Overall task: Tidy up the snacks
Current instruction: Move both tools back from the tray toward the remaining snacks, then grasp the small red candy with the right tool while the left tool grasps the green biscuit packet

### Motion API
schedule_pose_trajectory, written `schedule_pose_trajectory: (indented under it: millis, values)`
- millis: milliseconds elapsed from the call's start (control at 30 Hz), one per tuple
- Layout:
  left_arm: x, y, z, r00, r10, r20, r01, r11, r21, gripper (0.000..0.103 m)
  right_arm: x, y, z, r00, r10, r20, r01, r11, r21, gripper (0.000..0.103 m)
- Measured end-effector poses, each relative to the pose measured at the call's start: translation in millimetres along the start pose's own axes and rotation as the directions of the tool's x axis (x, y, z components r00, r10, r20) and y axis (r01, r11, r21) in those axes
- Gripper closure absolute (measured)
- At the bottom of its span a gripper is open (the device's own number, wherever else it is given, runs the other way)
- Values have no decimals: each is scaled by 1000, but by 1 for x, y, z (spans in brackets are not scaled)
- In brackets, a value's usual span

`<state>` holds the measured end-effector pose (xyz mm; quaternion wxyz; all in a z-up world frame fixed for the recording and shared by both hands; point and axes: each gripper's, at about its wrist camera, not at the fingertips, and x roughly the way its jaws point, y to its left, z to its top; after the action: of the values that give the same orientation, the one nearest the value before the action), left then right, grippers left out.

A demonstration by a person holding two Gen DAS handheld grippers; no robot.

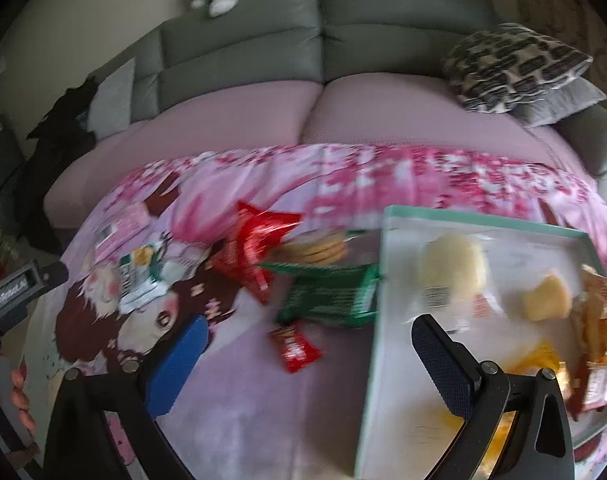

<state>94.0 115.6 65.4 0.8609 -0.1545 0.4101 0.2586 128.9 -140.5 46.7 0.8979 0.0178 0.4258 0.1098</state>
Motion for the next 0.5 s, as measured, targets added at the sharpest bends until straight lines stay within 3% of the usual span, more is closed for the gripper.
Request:
schedule_pose_trajectory:
  millis: [267, 500]
  values:
    - [16, 6, -2, 999, 5, -37, -4, 1000, 6, 0, 22, 11, -9, 999, 25, -48, -25, 1000, -5, 1]
    - [31, -5, -5, 997, -12, -71, 14, 999, 32, 1, 34, 16, -15, 995, 59, -75, -60, 998, -1, 24]
